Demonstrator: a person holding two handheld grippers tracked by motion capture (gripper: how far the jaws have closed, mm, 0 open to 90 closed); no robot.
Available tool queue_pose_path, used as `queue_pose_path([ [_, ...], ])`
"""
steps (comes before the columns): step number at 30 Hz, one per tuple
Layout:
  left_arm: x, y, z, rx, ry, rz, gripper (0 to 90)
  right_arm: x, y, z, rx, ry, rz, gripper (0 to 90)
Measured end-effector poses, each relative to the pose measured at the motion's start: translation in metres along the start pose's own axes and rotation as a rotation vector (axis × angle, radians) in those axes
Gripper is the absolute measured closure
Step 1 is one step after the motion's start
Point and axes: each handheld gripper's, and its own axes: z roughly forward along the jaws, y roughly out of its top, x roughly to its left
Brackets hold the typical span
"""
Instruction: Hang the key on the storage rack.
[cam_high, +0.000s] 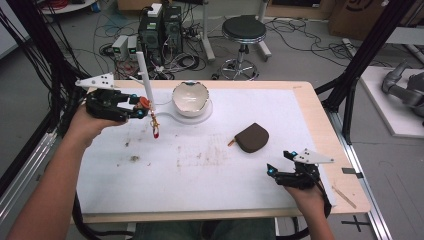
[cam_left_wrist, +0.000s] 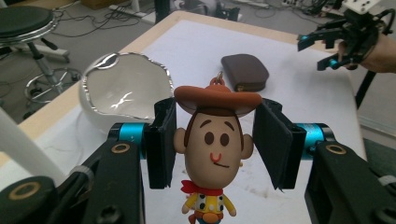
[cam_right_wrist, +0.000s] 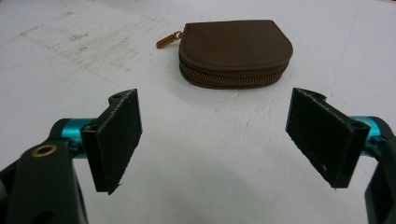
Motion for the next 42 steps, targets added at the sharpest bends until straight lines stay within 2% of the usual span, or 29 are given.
queue_pose_path([
  [3, 0.007, 0.008, -0.004, -0.003, 0.023, 0.0, 50.7, 0.001, 0.0, 0.001, 0.002, 0.002, 0.001, 18.5],
  [4, 0.012, 0.013, -0.006, 0.0, 0.043, 0.002, 50.7, 0.002, 0.001, 0.001, 0.004, 0.005, -0.002, 18.6],
  [12, 0.029, 0.029, -0.014, -0.02, 0.089, -0.002, 50.6, 0.002, 0.001, 0.003, 0.006, 0.007, -0.006, 18.5],
  [17, 0.039, 0.038, -0.015, -0.011, 0.121, -0.007, 50.7, 0.001, 0.001, 0.003, 0.005, 0.006, -0.004, 18.5],
  [20, 0.044, 0.038, -0.014, -0.025, 0.131, -0.019, 50.6, 0.001, 0.001, 0.003, 0.006, 0.007, -0.002, 18.5],
  [25, 0.052, 0.034, -0.015, -0.01, 0.157, -0.039, 50.6, 0.001, 0.001, 0.004, 0.008, 0.01, 0.0, 18.5],
  [30, 0.059, 0.033, -0.018, -0.015, 0.176, -0.049, 50.6, 0.002, 0.0, 0.005, 0.011, 0.007, -0.002, 18.5],
  [37, 0.066, 0.039, -0.025, -0.014, 0.212, -0.046, 50.6, 0.003, 0.001, 0.007, 0.014, 0.008, -0.004, 18.5],
  [42, 0.073, 0.041, -0.021, -0.016, 0.235, -0.058, 50.6, 0.004, 0.001, 0.007, 0.015, 0.008, -0.004, 18.5],
])
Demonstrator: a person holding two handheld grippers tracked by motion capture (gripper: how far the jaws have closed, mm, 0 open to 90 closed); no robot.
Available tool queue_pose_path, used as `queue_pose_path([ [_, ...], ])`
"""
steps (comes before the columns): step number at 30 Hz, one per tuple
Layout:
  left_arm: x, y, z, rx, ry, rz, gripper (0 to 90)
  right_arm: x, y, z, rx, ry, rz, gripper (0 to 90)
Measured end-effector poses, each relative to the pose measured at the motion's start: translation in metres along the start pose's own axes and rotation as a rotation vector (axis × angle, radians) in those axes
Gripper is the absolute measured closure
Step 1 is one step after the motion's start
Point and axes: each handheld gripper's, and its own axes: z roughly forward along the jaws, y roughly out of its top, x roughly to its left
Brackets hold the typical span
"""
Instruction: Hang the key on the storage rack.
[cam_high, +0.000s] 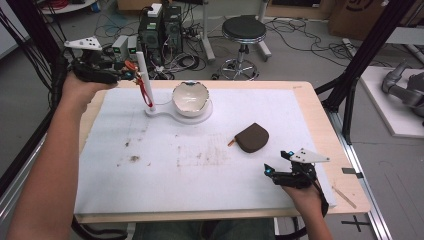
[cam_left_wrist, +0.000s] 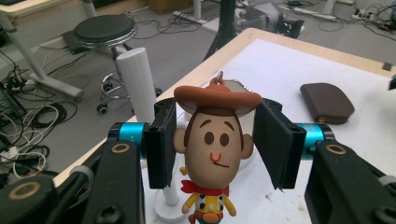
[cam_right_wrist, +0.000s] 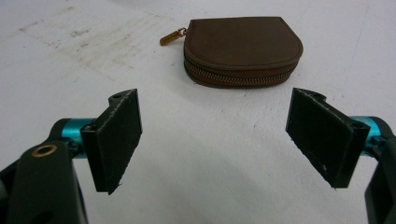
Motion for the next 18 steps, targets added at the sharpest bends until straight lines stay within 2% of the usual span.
queue_pose_path([
  [8, 0.01, -0.004, 0.014, 0.018, 0.023, -0.023, 50.6, -0.002, -0.001, -0.004, -0.005, -0.012, 0.01, 18.6],
  [14, 0.018, -0.004, 0.017, 0.021, 0.047, -0.04, 50.6, -0.002, -0.001, -0.003, -0.003, -0.012, 0.011, 18.5],
  [18, 0.02, -0.009, 0.019, 0.048, 0.064, -0.045, 50.4, -0.001, -0.001, -0.002, -0.002, -0.006, 0.006, 18.6],
])
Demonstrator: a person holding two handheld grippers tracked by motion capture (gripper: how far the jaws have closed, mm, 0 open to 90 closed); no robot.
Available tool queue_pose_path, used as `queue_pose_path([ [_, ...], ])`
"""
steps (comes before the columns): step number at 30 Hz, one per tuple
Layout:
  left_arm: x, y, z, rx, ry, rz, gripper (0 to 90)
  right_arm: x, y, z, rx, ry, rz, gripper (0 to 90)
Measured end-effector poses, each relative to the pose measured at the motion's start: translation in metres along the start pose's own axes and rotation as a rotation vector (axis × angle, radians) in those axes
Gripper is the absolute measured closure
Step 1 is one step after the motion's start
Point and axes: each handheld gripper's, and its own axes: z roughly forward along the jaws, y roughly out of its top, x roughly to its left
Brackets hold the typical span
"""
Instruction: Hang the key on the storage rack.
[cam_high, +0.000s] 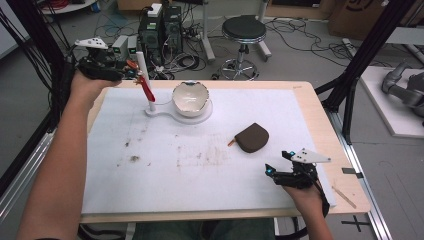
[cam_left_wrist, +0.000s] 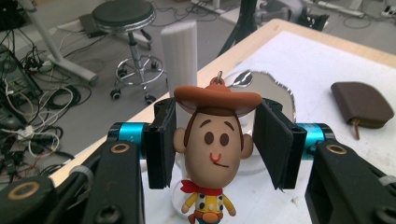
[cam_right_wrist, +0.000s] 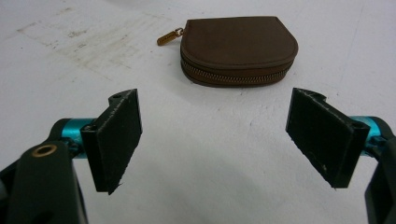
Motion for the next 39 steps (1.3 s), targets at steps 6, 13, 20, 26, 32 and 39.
queue_pose_path([
  [6, 0.001, -0.006, 0.002, -0.014, 0.013, -0.024, 44.8, 0.0, 0.0, 0.001, 0.001, -0.001, -0.004, 18.5],
  [13, -0.005, -0.009, -0.003, -0.035, 0.006, -0.028, 37.8, 0.001, 0.001, 0.001, 0.0, 0.002, -0.002, 18.5],
  [20, -0.018, -0.021, -0.006, -0.054, -0.027, -0.029, 37.1, 0.002, 0.003, 0.001, -0.008, 0.008, -0.011, 18.5],
  [26, -0.039, -0.037, -0.004, -0.047, -0.072, -0.037, 33.9, 0.001, 0.004, 0.002, -0.015, 0.016, -0.013, 18.5],
  [32, -0.067, -0.052, -0.002, -0.046, -0.124, -0.04, 33.1, -0.001, 0.006, -0.001, -0.036, 0.025, -0.015, 18.5],
  [39, -0.099, -0.073, 0.001, -0.061, -0.169, -0.038, 30.7, -0.005, 0.005, -0.001, -0.046, 0.032, -0.003, 18.5],
])
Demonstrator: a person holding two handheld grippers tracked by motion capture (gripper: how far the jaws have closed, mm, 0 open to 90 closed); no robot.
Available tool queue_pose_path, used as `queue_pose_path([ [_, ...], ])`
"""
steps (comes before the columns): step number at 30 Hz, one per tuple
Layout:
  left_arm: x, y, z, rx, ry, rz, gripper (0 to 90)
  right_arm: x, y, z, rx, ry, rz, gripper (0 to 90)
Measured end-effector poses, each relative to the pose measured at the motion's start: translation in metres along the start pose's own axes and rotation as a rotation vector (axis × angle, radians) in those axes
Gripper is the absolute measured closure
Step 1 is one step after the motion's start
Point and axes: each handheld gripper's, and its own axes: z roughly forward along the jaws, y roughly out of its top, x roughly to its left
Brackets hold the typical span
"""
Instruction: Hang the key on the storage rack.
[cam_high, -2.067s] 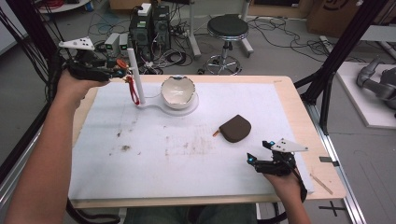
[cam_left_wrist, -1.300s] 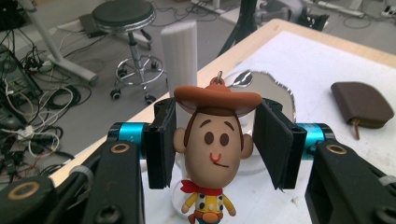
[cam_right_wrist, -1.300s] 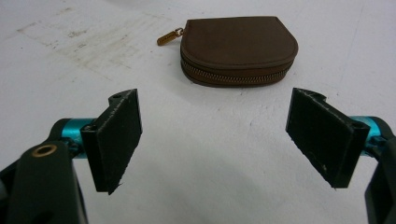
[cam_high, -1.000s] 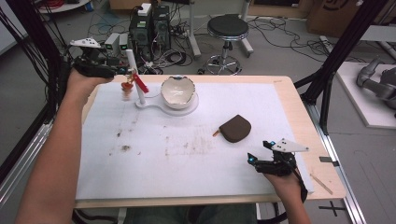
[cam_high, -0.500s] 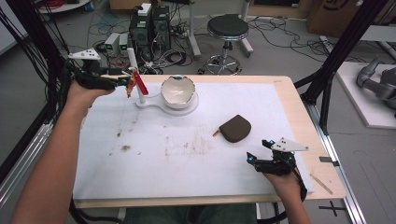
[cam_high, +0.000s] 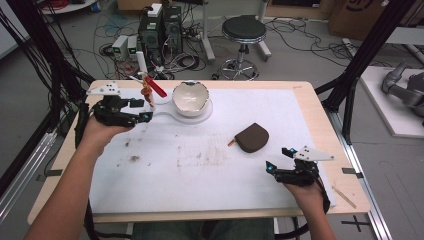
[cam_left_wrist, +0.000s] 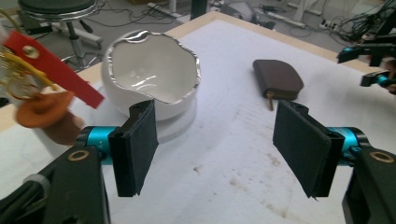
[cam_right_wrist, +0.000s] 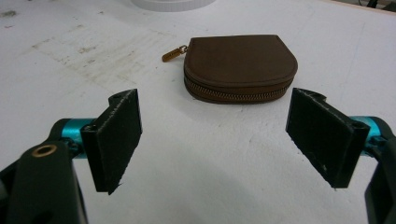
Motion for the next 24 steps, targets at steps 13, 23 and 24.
queue_pose_path([
  [13, -0.025, -0.039, 0.005, -0.035, -0.047, -0.014, 25.5, 0.001, 0.002, 0.004, 0.006, 0.005, -0.019, 18.5],
  [23, -0.033, -0.067, 0.007, -0.024, -0.038, -0.029, 23.7, -0.002, 0.002, 0.006, 0.009, -0.001, -0.012, 18.5],
  [24, -0.033, -0.07, 0.006, -0.029, -0.036, -0.034, 22.3, -0.002, 0.002, 0.006, 0.009, -0.002, -0.01, 18.5],
])
